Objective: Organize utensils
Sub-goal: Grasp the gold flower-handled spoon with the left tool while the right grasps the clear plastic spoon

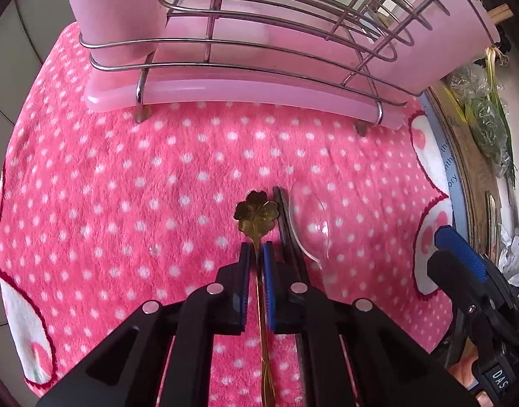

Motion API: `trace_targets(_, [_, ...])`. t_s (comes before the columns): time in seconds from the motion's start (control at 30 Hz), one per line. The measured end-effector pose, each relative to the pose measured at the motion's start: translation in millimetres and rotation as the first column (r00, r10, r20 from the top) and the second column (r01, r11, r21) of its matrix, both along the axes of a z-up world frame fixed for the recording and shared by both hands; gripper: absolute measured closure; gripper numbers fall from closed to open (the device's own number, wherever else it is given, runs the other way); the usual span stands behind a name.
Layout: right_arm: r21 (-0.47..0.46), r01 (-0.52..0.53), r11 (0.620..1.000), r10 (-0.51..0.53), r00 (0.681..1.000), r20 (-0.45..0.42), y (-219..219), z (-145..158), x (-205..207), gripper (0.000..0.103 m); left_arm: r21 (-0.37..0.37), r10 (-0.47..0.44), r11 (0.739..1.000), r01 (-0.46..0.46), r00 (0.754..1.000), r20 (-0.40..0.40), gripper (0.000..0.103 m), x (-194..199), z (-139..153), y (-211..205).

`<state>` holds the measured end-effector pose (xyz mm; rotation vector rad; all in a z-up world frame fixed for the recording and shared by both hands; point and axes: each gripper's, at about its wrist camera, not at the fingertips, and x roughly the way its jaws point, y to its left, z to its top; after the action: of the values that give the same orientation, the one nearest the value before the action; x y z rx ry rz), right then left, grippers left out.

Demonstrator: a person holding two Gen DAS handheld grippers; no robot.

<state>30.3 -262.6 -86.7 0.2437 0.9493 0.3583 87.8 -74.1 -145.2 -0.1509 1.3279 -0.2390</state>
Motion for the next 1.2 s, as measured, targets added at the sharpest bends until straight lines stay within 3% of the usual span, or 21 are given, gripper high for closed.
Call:
trace_targets(0.27, [-0.004,-0.07,0.998,0.07,0.997,-0.039,20.5,-8.9,-0.5,0.064,0.014,-0.031,0.999,0.03,0.999,0.025,0.099,-0.2,0.8,-1.4])
trace_targets(0.53, [-0.027,-0.134,0.991,0.131,0.986,-0.102,44.9,-26.1,5.4,0.074,-0.029,0.031,0.999,-0.029,0.998,0.063,0.1,-11.1,13.9,34.9])
trace_targets(0.67, [-0.04,-0.145,0.989,0.138,0.98,-0.143,58.1,-37.5,13.0,0.079,-0.009,0.043,0.999,-0.042,0.996,0.082,0.101,-12.3,22.0,55.7])
trace_targets(0.77, [-0.061,-0.13,0.99,0.119,0.98,-0.158,66.0,-43.1,18.3,0.084,0.011,0.041,0.999,-0.042,0.995,0.092,0.101,-9.5,25.2,66.7])
trace_targets(0.8, [-0.07,-0.124,0.99,0.112,0.981,-0.157,67.2,-42.9,19.7,0.09,0.017,0.04,0.999,-0.042,0.995,0.09,0.101,-8.3,24.7,69.2])
trace_targets(1.0, [-0.057,-0.041,0.998,0.032,0.988,-0.152,54.4,-39.2,19.7,0.1,-0.007,0.049,0.999,-0.049,0.998,0.05,0.101,-3.8,12.4,79.0])
trace_targets(1.2, [0.039,0.039,0.998,-0.03,0.979,-0.204,21.6,-40.8,15.5,0.1,-0.014,0.038,0.999,-0.038,0.998,0.045,0.101,-0.9,11.1,81.4])
